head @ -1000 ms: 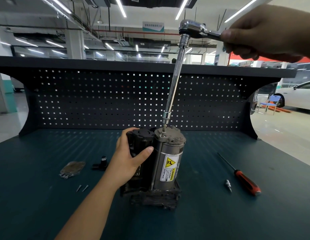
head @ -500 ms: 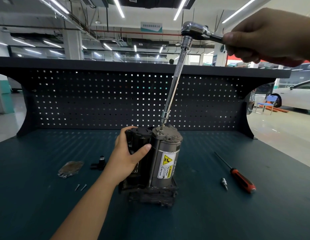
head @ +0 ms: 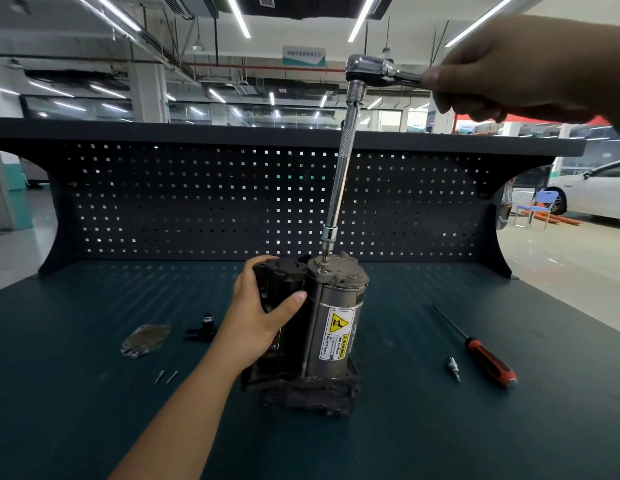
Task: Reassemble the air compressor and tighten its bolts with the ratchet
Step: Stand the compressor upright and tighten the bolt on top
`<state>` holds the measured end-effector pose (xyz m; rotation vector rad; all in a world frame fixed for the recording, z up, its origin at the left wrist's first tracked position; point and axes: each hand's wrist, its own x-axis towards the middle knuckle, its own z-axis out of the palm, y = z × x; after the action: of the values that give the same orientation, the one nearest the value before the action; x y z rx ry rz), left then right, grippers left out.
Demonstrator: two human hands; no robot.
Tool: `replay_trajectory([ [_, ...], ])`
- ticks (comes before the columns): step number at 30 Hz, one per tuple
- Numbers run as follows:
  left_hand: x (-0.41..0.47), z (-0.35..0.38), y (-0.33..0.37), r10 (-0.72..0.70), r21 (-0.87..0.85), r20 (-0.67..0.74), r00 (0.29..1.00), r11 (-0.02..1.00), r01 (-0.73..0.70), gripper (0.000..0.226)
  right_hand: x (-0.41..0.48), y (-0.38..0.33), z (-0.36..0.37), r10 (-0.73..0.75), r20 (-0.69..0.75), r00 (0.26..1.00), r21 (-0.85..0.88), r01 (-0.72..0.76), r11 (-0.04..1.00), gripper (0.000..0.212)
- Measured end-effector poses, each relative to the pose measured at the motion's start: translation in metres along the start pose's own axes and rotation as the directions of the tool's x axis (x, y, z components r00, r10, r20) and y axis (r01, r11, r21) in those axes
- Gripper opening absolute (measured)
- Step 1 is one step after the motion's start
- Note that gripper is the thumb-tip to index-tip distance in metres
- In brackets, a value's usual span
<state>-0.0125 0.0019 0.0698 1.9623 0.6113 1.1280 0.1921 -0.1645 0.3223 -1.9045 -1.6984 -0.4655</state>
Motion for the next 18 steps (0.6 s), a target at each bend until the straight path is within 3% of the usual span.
replay_trajectory([
  [3, -0.002, 0.008, -0.004, 0.077, 0.081, -0.133, 0.988, 0.994, -0.067, 0.074, -0.001, -0.002, -0.002, 0.013, 0.019, 1.000, 0.009, -0.013, 1.000, 0.047],
  [5, -0.003, 0.014, -0.004, 0.216, 0.107, -0.241, 0.946, 0.975, -0.195, 0.088, 0.000, -0.003, -0.003, 0.019, 0.017, 1.000, 0.009, -0.020, 1.000, 0.047],
  [7, -0.001, 0.016, -0.004, 0.423, 0.272, -0.277, 0.863, 0.895, -0.352, 0.082, 0.000, -0.004, -0.001, 0.016, 0.014, 1.000, 0.003, -0.016, 1.000, 0.046],
  [9, 0.004, 0.016, -0.004, 0.553, 0.440, -0.236, 0.799, 0.794, -0.420, 0.065, 0.001, -0.005, 0.000, 0.008, 0.008, 1.000, -0.002, -0.008, 1.000, 0.045],
  [15, 0.015, 0.016, 0.009, 0.675, 0.565, -0.214, 0.706, 0.675, -0.474, 0.053, 0.000, -0.007, -0.001, -0.023, -0.014, 1.000, -0.010, 0.023, 1.000, 0.044],
  [18, 0.017, 0.017, 0.025, 0.599, 0.524, -0.206, 0.774, 0.735, -0.430, 0.046, -0.001, -0.008, -0.004, -0.049, -0.007, 0.999, -0.027, 0.049, 0.998, 0.047],
])
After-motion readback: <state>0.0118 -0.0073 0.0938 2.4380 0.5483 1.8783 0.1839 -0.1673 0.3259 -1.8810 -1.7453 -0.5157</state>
